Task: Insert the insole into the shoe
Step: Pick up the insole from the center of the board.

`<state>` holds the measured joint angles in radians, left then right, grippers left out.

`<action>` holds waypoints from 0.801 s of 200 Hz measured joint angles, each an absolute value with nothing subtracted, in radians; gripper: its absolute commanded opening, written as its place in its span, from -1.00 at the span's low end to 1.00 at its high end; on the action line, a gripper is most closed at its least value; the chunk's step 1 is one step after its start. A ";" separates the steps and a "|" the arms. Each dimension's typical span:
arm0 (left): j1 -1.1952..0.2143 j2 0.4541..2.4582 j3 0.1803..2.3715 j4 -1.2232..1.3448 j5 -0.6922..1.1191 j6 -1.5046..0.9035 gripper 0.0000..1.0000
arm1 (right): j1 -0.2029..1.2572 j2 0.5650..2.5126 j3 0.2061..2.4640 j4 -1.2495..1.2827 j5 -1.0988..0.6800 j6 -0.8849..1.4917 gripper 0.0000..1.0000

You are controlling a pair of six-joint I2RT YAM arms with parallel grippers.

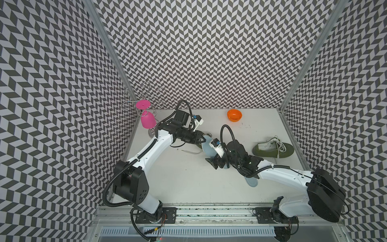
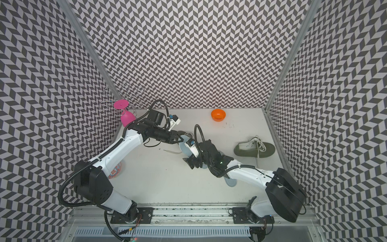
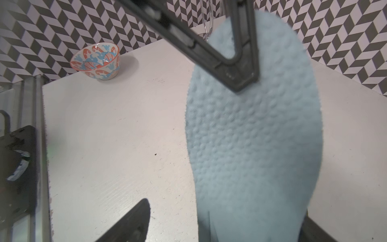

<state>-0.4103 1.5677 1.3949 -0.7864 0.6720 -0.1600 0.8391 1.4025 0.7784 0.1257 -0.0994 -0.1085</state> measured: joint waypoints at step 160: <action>-0.432 1.483 1.388 -0.824 0.722 -0.121 -1.00 | 0.870 1.442 0.761 0.308 0.126 -0.261 0.86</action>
<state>-0.4320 1.4830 1.3880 -0.8238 0.7216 -0.1215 0.8703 1.4422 0.7612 0.3080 0.1257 -0.2611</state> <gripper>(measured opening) 0.061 0.921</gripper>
